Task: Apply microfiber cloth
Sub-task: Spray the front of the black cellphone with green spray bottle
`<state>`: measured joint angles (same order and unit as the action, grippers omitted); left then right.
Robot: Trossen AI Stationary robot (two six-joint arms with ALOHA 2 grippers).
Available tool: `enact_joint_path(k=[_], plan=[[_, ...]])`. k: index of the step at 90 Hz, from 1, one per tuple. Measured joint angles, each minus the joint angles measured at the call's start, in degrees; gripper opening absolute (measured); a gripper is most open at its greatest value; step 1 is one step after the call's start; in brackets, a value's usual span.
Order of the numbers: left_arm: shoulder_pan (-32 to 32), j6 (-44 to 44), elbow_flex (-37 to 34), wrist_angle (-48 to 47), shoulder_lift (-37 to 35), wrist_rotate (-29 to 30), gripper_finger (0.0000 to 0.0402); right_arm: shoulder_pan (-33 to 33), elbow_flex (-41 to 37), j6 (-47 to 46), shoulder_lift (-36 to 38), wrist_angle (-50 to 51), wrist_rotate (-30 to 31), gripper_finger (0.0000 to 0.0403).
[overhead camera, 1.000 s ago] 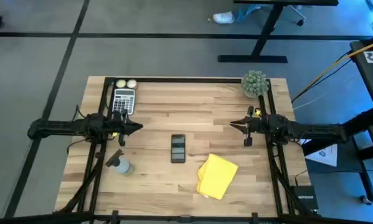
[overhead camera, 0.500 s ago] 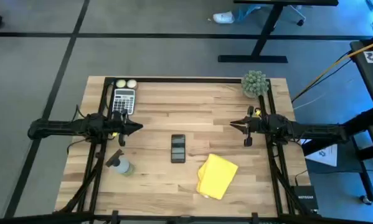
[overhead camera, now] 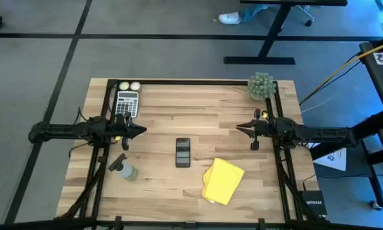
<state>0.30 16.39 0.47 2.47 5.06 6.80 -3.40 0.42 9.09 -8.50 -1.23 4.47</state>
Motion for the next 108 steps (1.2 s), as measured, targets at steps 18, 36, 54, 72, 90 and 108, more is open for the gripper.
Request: enact_joint_path(k=[18,36,54,72,90,108], plan=[[0.1,10.0,0.0,0.5,0.0,0.1,0.0,0.0,0.0,0.3,0.0,-0.5,2.9,0.0024],[1.5,18.3,0.1,4.6,0.0,3.9,0.0,0.0,0.0,0.2,0.0,-0.3,0.3,0.0024],[3.2,28.4,3.5,3.3,4.6,3.6,0.0,0.0,0.0,-12.4,0.0,-8.0,2.6,0.0024],[3.2,31.2,12.7,-5.6,21.1,4.8,0.0,0.0,0.2,-15.0,-0.3,-12.1,6.5,0.0024],[3.2,34.3,22.1,-6.6,40.2,3.9,0.0,0.0,0.4,-10.7,-0.3,-12.4,8.3,0.0024],[3.2,35.1,28.6,-6.3,53.7,0.8,0.0,0.0,0.6,-11.4,-0.9,-12.9,6.0,0.0024]])
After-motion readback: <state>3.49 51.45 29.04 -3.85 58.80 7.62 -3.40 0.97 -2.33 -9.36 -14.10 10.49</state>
